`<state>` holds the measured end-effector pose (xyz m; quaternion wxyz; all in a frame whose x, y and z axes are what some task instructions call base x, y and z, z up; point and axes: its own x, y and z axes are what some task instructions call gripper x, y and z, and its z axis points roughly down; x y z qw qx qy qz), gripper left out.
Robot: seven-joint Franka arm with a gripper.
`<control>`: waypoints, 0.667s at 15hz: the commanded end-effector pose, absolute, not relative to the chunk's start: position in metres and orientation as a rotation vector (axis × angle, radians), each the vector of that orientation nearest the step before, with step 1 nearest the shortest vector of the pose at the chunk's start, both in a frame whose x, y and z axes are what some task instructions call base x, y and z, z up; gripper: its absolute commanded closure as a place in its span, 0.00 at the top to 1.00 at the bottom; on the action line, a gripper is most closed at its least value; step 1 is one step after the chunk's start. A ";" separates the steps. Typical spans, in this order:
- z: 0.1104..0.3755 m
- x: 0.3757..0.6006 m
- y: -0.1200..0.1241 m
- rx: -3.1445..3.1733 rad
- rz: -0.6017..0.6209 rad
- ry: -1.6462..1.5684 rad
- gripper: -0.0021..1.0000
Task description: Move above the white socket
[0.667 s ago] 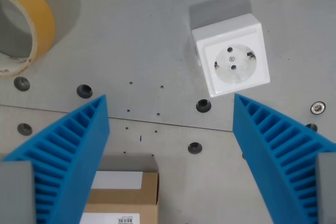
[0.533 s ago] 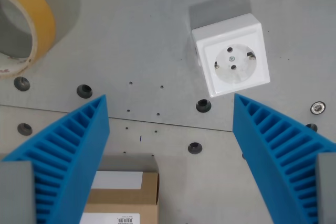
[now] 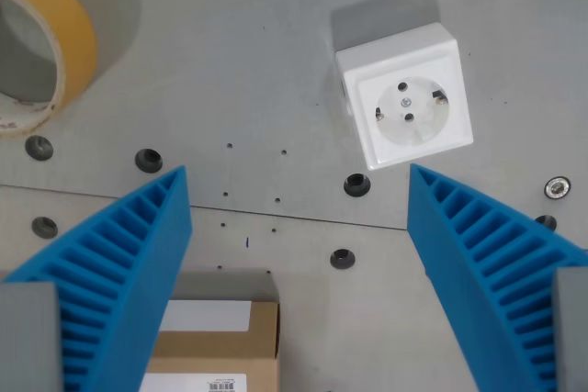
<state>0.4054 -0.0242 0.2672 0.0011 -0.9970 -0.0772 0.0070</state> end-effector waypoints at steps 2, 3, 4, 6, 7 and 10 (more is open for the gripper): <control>0.266 0.406 -0.027 -3.145 0.006 -0.053 1.00; 0.265 0.405 -0.027 -3.147 0.002 -0.009 1.00; 0.264 0.405 -0.028 -3.148 -0.003 0.029 1.00; 0.260 0.405 -0.030 -3.148 -0.016 0.130 1.00; 0.259 0.405 -0.031 -3.147 -0.024 0.182 1.00; 0.253 0.404 -0.035 -3.139 -0.048 0.340 1.00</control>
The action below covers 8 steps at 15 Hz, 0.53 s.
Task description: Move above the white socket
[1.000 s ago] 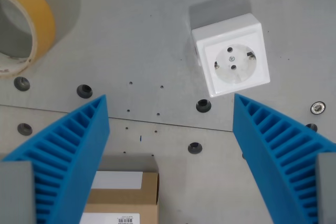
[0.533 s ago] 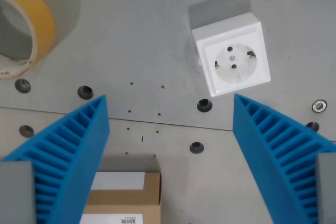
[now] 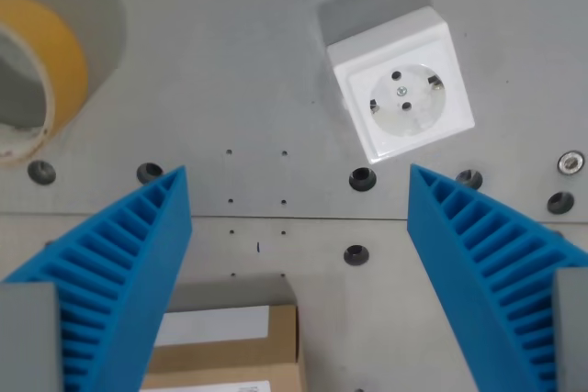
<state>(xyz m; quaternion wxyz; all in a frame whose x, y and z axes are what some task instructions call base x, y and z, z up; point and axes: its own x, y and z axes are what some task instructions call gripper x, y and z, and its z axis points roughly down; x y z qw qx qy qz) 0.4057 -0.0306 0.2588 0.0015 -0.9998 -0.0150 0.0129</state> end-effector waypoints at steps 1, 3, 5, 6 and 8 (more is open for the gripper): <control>0.250 0.404 -0.036 -3.134 -0.057 0.392 1.00; 0.246 0.403 -0.039 -3.120 -0.072 0.497 1.00; 0.240 0.402 -0.042 -3.102 -0.093 0.600 1.00; 0.238 0.401 -0.043 -3.091 -0.102 0.652 1.00; 0.234 0.400 -0.046 -3.066 -0.116 0.754 1.00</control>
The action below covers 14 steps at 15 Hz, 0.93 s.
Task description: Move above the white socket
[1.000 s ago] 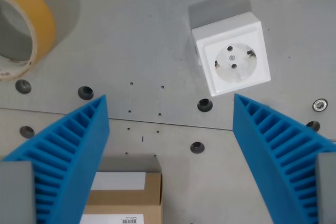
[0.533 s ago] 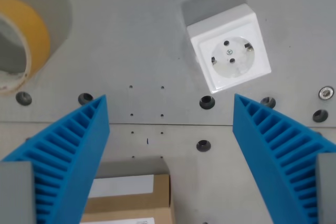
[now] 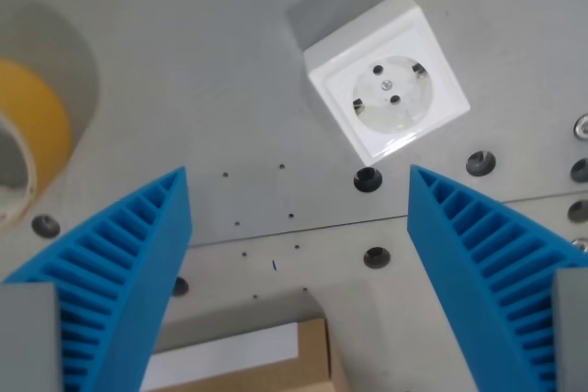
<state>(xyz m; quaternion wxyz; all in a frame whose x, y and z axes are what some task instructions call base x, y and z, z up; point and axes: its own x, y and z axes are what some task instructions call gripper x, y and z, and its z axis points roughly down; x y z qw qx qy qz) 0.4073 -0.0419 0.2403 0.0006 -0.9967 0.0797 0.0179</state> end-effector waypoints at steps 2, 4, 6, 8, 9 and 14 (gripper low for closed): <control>0.229 0.399 -0.048 -3.037 -0.124 0.855 1.00; 0.224 0.398 -0.051 -3.004 -0.126 0.955 1.00; 0.219 0.397 -0.055 -2.969 -0.124 1.054 1.00; 0.213 0.397 -0.059 -2.930 -0.120 1.152 1.00; 0.210 0.397 -0.061 -2.911 -0.120 1.200 1.00; 0.196 0.398 -0.071 -2.798 -0.116 1.437 1.00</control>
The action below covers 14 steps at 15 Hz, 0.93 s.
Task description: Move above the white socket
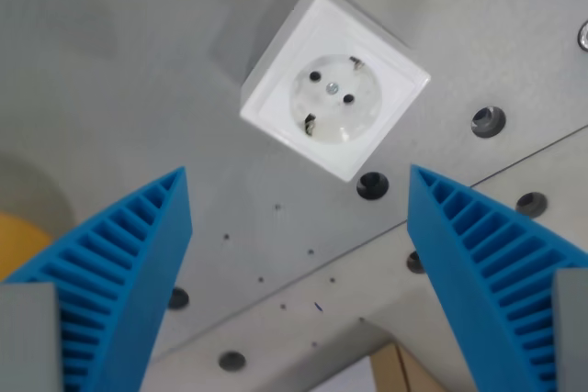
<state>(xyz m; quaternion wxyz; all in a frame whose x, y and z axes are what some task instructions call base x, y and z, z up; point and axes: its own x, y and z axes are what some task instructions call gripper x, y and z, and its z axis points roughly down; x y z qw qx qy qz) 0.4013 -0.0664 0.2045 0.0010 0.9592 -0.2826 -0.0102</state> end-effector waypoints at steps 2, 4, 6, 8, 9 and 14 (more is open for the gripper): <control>0.190 0.399 -0.074 2.743 0.118 -1.515 1.00; 0.186 0.399 -0.077 2.701 0.124 -1.588 1.00; 0.183 0.398 -0.079 2.665 0.128 -1.648 1.00; 0.179 0.398 -0.081 2.647 0.132 -1.676 1.00; 0.178 0.398 -0.082 2.633 0.136 -1.699 1.00; 0.170 0.397 -0.086 2.620 0.143 -1.716 1.00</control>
